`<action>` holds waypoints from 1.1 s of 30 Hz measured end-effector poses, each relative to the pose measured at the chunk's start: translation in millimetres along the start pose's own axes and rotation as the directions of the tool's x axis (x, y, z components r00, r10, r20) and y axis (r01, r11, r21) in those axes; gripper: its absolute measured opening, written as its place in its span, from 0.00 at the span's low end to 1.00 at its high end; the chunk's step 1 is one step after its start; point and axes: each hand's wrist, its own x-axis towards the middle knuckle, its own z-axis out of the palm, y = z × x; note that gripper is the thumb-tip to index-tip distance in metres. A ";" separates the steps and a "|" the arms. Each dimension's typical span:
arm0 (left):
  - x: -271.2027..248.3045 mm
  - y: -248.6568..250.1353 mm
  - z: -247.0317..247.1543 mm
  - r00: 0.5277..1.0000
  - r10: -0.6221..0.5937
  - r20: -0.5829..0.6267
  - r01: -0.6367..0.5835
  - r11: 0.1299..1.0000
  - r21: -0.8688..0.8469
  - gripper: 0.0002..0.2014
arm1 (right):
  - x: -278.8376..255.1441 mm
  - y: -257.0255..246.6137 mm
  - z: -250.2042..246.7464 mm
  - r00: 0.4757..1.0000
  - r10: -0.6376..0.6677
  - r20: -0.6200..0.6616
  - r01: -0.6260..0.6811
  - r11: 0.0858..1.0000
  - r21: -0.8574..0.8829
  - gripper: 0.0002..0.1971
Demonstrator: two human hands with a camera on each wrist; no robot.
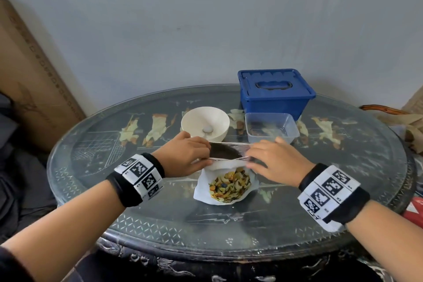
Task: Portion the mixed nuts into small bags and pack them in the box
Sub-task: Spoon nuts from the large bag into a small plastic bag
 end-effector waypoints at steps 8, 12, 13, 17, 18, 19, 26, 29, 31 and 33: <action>-8.3 -3.8 -0.5 1.000 0.005 -0.022 -0.007 0.997 -0.077 0.25 | -2.3 -11.7 0.2 0.998 0.059 0.012 -0.059 0.998 -0.034 0.20; 3.9 16.2 -15.1 0.996 0.087 -0.024 -0.087 0.996 0.026 0.20 | 6.0 -20.9 -18.0 0.998 -0.057 -0.015 0.057 0.998 0.000 0.24; 10.1 22.6 -18.3 0.991 0.133 0.003 -0.133 0.991 -0.001 0.21 | 10.3 -24.1 -21.6 0.991 -0.130 -0.034 0.130 0.991 -0.010 0.24; 31.7 39.0 -28.6 0.876 -0.001 0.482 0.130 0.963 -0.234 0.27 | 28.6 -28.7 -32.4 0.961 -0.179 0.212 0.164 0.983 0.088 0.20; 35.6 38.8 -30.5 0.812 -0.066 0.580 0.214 0.958 -0.191 0.28 | 31.5 -26.9 -33.2 0.956 -0.134 0.262 0.110 0.989 0.102 0.20; 39.0 36.8 -31.8 0.758 -0.124 0.641 0.276 0.950 -0.143 0.28 | 33.6 -24.6 -33.8 0.951 -0.087 0.296 0.052 0.991 0.123 0.20; 51.1 30.4 -36.8 0.679 -0.172 0.714 0.283 0.958 -0.039 0.20 | 38.8 -18.0 -38.4 0.853 -0.020 0.521 -0.063 0.988 0.141 0.14; 41.4 24.8 -30.7 0.742 -0.150 0.653 0.274 0.957 -0.093 0.16 | 36.0 -16.7 -33.2 0.895 0.012 0.446 -0.098 0.980 0.171 0.13; 33.9 23.2 -23.5 0.807 -0.121 0.578 0.245 0.960 -0.140 0.14 | 29.9 -19.5 -27.5 0.930 0.036 0.366 -0.113 0.975 0.189 0.11; 27.2 22.8 -16.7 0.858 -0.109 0.502 0.207 0.968 -0.144 0.14 | 22.1 -22.8 -20.2 0.953 0.081 0.291 -0.152 0.961 0.231 0.06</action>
